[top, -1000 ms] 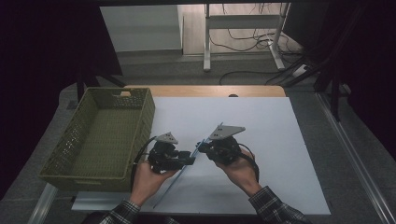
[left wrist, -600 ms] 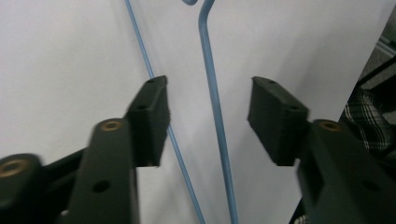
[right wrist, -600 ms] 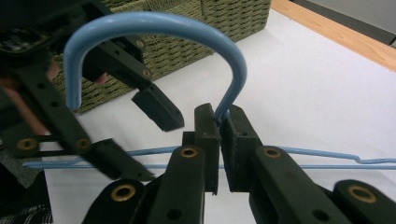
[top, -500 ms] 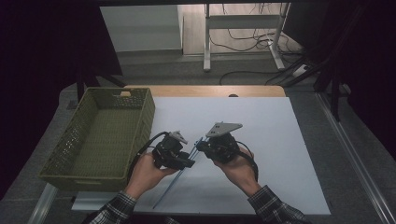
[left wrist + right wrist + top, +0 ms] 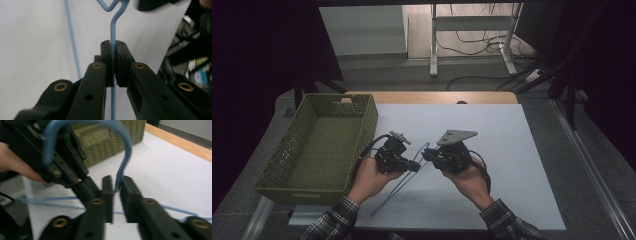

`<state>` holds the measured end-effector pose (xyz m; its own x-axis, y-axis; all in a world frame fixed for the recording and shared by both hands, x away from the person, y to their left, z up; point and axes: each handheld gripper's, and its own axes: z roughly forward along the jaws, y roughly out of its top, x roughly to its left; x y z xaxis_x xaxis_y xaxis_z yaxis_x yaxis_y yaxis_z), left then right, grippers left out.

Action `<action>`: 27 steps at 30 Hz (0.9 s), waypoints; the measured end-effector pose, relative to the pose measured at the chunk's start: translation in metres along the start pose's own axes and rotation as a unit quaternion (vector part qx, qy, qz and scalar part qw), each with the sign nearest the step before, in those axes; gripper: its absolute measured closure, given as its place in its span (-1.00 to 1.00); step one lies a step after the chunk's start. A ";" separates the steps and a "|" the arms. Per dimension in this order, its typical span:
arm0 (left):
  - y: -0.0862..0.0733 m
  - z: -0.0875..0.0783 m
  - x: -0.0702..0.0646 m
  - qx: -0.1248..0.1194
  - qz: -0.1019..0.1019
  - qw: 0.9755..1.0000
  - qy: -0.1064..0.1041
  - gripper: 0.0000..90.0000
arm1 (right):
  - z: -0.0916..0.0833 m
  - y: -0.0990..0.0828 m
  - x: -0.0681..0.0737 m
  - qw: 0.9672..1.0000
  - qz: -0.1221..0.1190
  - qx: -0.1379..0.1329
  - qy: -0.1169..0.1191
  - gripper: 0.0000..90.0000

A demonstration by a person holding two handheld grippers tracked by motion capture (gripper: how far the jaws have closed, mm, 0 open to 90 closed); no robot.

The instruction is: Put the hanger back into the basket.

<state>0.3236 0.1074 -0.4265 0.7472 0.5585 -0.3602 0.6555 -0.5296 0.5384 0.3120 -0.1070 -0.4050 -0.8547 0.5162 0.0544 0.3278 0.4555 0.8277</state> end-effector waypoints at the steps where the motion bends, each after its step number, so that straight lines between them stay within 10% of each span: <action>1: -0.001 -0.005 0.004 -0.018 -0.012 1.000 -0.005 0.94 | -0.006 -0.001 -0.003 1.000 0.012 -0.016 0.004 0.51; 27: 0.000 -0.096 0.016 -0.107 -0.051 0.993 -0.001 0.93 | -0.058 -0.046 -0.026 0.998 0.053 -0.013 -0.011 -0.68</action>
<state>0.3251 0.1777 -0.3595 0.6787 0.6008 -0.4224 0.6895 -0.3233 0.6481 0.2957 -0.1833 -0.4118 -0.8068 0.5762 0.1307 0.4050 0.3782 0.8324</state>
